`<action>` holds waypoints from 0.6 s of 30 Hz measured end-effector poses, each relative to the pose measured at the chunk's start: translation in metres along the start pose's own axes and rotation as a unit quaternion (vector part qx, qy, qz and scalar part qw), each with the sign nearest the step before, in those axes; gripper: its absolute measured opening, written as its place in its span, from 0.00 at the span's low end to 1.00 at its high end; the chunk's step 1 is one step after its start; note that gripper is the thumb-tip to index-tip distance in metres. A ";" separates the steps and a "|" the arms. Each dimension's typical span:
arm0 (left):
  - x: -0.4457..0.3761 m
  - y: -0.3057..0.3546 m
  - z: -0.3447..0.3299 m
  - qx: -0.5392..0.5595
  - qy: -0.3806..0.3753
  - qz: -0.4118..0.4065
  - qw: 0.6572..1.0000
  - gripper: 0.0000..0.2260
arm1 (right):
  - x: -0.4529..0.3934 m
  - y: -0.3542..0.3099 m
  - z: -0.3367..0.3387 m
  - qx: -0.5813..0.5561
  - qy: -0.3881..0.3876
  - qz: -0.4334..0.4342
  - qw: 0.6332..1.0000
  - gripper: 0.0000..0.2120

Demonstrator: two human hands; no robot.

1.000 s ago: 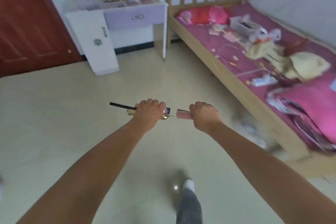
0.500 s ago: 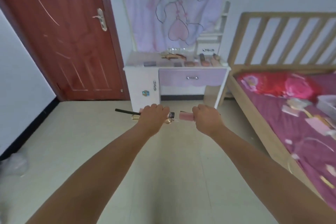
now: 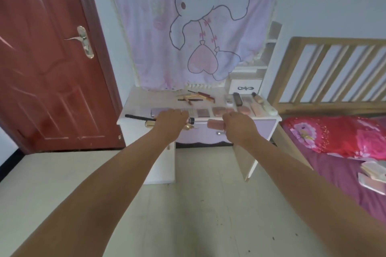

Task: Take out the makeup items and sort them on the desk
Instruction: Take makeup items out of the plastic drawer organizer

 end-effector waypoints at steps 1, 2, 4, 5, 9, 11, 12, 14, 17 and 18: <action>-0.020 -0.005 -0.010 -0.015 0.015 -0.012 1.000 0.19 | -0.022 0.009 -0.009 0.000 -0.011 -0.006 1.000 0.13; -0.045 -0.013 -0.018 -0.007 0.033 -0.023 0.999 0.21 | -0.050 0.019 -0.020 0.001 -0.014 -0.012 1.000 0.13; -0.092 -0.031 -0.044 0.001 0.035 -0.023 0.999 0.22 | -0.103 0.036 -0.042 0.006 -0.017 -0.021 1.000 0.12; -0.117 -0.040 -0.057 0.014 -0.017 0.004 1.000 0.19 | -0.129 0.044 -0.053 0.004 -0.021 -0.025 0.999 0.12; -0.215 -0.073 -0.109 0.062 -0.074 0.054 0.994 0.15 | -0.237 0.071 -0.084 -0.005 -0.036 -0.018 0.999 0.13; -0.259 -0.090 -0.129 0.071 -0.088 0.066 0.991 0.15 | -0.292 0.078 -0.097 -0.036 -0.044 -0.023 0.998 0.12; -0.280 -0.097 -0.138 0.085 -0.095 0.073 0.989 0.15 | -0.317 0.079 -0.105 -0.060 -0.051 -0.031 0.996 0.12; -0.312 -0.107 -0.163 0.121 -0.122 0.086 0.981 0.15 | -0.359 0.076 -0.123 -0.119 -0.085 -0.060 0.987 0.14; -0.359 -0.124 -0.204 0.177 -0.168 0.114 0.963 0.16 | -0.423 0.071 -0.159 -0.186 -0.137 -0.090 0.969 0.16; -0.378 -0.131 -0.218 0.196 -0.180 0.121 0.956 0.16 | -0.445 0.069 -0.170 -0.193 -0.153 -0.099 0.964 0.15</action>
Point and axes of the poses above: each hand's wrist, its own x-axis away from the middle knuckle, its own z-axis out of the back of the hand, y = z × x, the point moved 2 cm from there along -x, towards the middle knuckle, and after that the axes turned 7 degrees about x, right-handed, at the moved point
